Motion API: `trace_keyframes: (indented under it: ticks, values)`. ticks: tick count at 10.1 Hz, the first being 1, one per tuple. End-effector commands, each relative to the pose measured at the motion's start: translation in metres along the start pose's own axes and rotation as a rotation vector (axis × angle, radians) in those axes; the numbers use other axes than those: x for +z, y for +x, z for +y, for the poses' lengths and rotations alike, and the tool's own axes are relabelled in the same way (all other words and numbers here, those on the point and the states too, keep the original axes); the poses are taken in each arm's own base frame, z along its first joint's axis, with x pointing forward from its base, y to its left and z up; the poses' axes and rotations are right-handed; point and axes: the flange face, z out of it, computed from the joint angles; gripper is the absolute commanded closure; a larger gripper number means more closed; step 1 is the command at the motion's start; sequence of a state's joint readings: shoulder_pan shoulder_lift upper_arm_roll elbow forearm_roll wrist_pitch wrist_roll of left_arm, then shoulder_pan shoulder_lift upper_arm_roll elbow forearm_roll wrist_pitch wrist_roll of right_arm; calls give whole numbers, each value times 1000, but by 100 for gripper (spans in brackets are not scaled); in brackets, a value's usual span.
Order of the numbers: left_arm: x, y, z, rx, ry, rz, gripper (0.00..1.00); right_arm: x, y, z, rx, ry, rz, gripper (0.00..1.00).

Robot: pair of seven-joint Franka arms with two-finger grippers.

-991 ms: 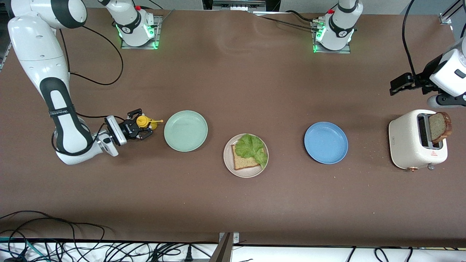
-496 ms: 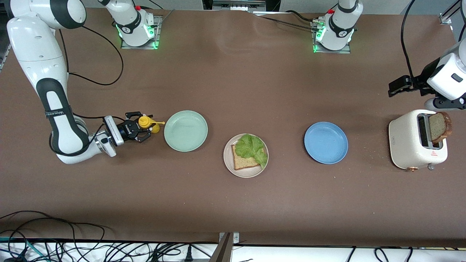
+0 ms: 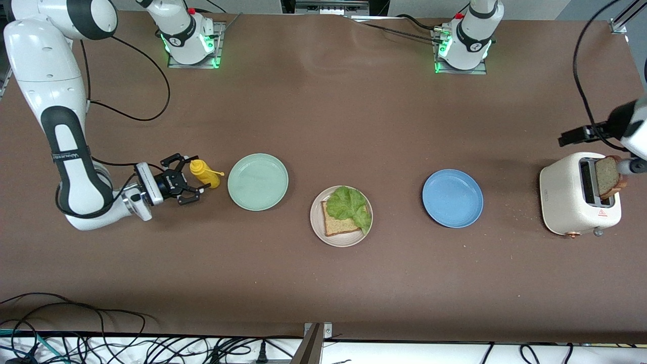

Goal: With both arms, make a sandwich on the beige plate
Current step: 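Lower the mustard bottle onto the table and open the right gripper, then withdraw the right gripper while the left gripper reaches the toaster bread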

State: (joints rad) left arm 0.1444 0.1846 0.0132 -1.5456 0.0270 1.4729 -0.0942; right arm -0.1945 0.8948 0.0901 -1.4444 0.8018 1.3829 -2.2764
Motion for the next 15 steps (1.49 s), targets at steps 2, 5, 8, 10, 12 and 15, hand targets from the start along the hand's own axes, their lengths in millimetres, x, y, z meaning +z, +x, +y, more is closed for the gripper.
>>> trace_keyframes:
  ticks: [2,5,8,10,12,15]
  values:
    - [24,32,-99,-155,-60,-34,0,-72,24,-17,88,20,-140,0]
    - [36,39,-171,-103,-61,13,0,-132,60,-52,358,13,-156,0]
    - [68,60,-183,-92,-21,5,0,-152,109,-61,557,-2,-187,0]
    - [101,68,-190,-87,-20,32,0,-153,142,-64,645,-21,-253,0]
    - [116,75,-189,-71,-20,47,0,-155,202,-85,789,-105,-424,0]
    - [132,82,-185,-65,-25,48,56,-149,266,-120,1050,-348,-574,0]
